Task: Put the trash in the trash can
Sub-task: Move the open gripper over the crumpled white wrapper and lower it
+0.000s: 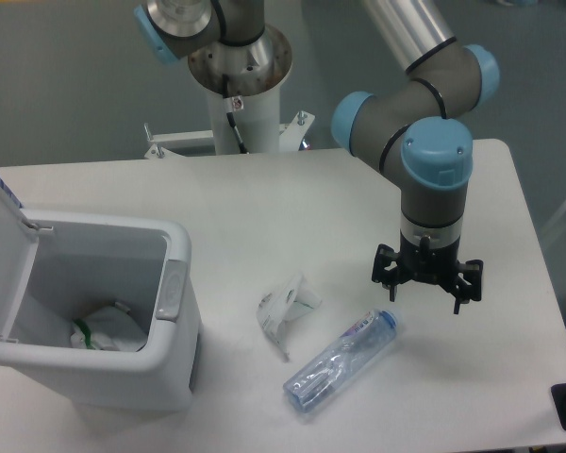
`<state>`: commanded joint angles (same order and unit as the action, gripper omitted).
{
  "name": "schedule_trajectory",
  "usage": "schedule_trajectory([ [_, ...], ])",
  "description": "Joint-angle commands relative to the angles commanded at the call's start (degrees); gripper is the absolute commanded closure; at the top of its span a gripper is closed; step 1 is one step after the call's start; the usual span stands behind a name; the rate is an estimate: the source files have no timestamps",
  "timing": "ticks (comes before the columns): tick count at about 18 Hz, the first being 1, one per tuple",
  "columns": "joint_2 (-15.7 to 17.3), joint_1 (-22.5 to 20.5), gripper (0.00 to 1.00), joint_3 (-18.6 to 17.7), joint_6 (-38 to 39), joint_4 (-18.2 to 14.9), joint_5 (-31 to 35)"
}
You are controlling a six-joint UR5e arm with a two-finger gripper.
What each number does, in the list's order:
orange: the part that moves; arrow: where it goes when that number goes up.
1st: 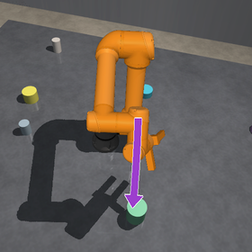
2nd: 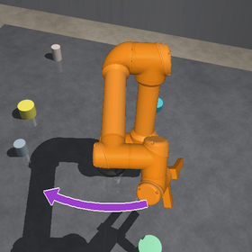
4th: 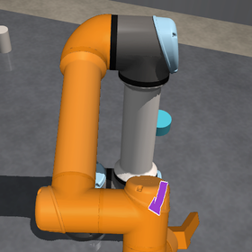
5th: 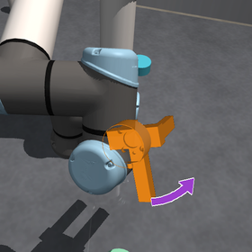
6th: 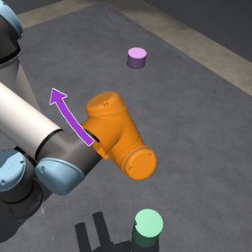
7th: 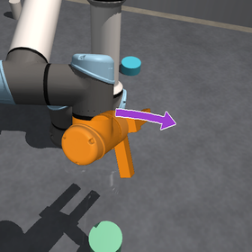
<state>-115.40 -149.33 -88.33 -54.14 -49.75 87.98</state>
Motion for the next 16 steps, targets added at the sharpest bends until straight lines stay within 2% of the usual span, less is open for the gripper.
schedule_trajectory([
  [6, 0.79, 0.09, 0.00, -0.17, -0.09, 0.00, -0.52],
  [8, 1.49, 0.35, 0.00, -1.31, 0.09, 0.09, -0.70],
  [11, 2.54, 2.36, 0.00, -5.26, 1.57, 2.80, -1.49],
  [13, 4.56, 3.68, 0.00, -8.16, 1.41, 3.25, -1.58],
  [16, 4.92, 8.07, 0.00, -11.06, 0.97, 3.25, -1.41],
])
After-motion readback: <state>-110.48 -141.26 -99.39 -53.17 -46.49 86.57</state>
